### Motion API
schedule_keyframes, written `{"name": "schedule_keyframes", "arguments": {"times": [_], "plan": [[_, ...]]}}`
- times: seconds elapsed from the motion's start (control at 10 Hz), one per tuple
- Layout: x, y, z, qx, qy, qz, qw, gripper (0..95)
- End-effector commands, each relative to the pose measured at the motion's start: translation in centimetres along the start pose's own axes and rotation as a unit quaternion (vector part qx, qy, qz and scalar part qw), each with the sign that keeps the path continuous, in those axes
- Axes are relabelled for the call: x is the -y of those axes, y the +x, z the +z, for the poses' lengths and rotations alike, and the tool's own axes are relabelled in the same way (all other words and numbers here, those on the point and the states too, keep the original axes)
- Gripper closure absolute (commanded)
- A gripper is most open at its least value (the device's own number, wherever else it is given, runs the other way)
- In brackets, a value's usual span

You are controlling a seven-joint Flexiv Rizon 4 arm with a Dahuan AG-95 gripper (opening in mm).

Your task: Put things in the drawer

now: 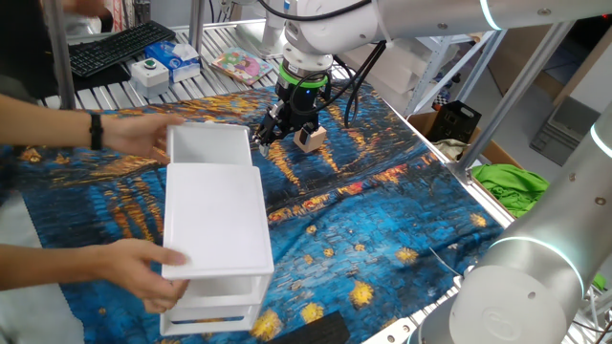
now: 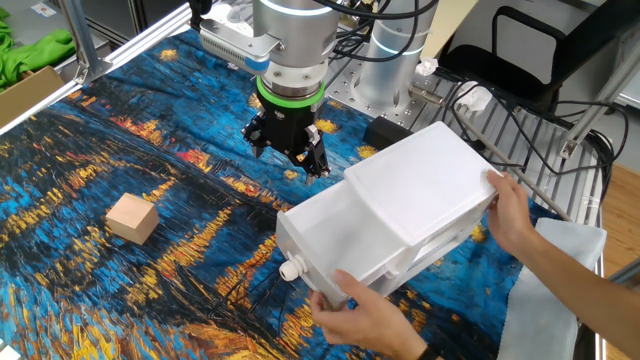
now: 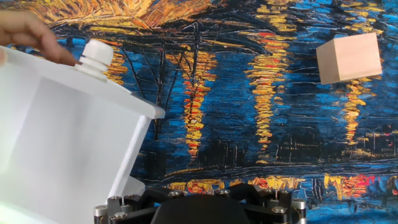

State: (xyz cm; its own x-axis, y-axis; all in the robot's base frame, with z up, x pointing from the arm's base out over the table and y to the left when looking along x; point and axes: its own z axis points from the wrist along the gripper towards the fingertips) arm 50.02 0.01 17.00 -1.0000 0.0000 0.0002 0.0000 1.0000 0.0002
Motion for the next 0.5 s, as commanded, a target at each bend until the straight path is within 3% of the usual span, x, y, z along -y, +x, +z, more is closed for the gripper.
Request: {"name": "schedule_keyframes", "arguments": {"times": [0.1, 0.5], "plan": [[0.01, 0.02, 0.0, 0.06, -0.076, -0.066, 0.9931, 95.0], [-0.03, -0.02, 0.13, 0.056, -0.073, -0.068, 0.9934, 95.0]]}}
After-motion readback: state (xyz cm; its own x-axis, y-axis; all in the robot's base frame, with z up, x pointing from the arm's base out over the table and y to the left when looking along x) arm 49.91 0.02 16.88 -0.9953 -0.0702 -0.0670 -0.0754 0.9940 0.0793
